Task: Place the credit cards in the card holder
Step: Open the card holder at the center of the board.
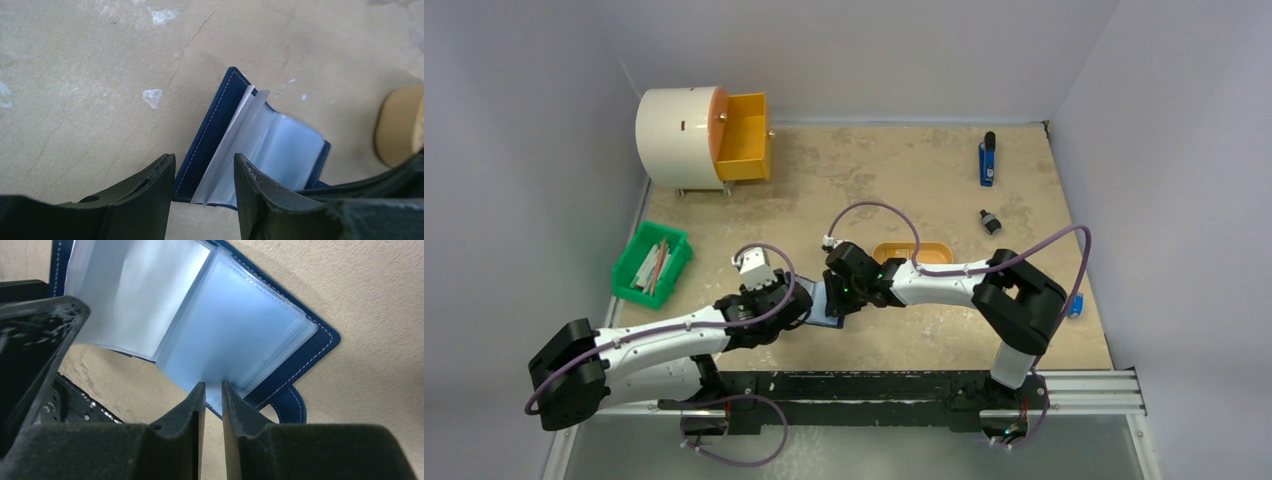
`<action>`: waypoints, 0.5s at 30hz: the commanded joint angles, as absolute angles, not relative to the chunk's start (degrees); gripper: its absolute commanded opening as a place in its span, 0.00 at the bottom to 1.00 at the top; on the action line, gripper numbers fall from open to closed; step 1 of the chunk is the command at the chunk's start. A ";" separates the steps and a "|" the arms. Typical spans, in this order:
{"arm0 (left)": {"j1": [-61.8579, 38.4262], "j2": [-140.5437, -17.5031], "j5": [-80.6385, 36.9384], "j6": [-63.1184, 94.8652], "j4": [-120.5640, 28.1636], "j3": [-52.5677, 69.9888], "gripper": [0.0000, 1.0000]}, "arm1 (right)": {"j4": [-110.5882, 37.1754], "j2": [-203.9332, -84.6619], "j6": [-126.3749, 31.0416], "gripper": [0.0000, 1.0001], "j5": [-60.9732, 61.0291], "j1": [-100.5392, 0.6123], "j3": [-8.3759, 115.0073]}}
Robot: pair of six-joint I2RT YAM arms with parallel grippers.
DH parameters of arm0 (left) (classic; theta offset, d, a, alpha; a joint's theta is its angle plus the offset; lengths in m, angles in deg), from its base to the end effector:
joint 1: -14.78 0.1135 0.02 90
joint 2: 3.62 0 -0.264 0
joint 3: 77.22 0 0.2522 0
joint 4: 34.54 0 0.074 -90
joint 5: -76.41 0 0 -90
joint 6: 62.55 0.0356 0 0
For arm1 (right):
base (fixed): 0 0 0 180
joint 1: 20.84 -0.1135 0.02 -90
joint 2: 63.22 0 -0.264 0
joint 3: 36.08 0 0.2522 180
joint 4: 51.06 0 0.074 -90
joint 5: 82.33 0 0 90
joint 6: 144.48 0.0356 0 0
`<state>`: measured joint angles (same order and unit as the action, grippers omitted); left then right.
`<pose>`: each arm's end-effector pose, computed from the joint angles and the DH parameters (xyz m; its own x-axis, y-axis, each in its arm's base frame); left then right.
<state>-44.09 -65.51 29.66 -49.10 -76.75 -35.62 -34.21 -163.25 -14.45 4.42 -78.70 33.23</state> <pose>0.1131 -0.1400 0.1703 -0.5540 -0.4530 -0.6985 -0.3390 0.8890 -0.3077 0.1880 0.3031 0.1638 -0.8575 -0.1578 -0.4897 -0.4103 0.7839 0.4660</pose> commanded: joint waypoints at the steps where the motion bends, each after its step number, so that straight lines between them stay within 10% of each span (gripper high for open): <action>1: -43.76 -63.43 30.07 -45.81 -77.21 -30.59 0.46 | -32.48 -164.82 -15.73 0.22 7.58 -78.93 34.36; 15: -43.75 -56.41 27.48 -43.17 -77.34 -26.29 0.44 | -31.51 -165.35 -16.34 0.22 7.16 -78.93 35.34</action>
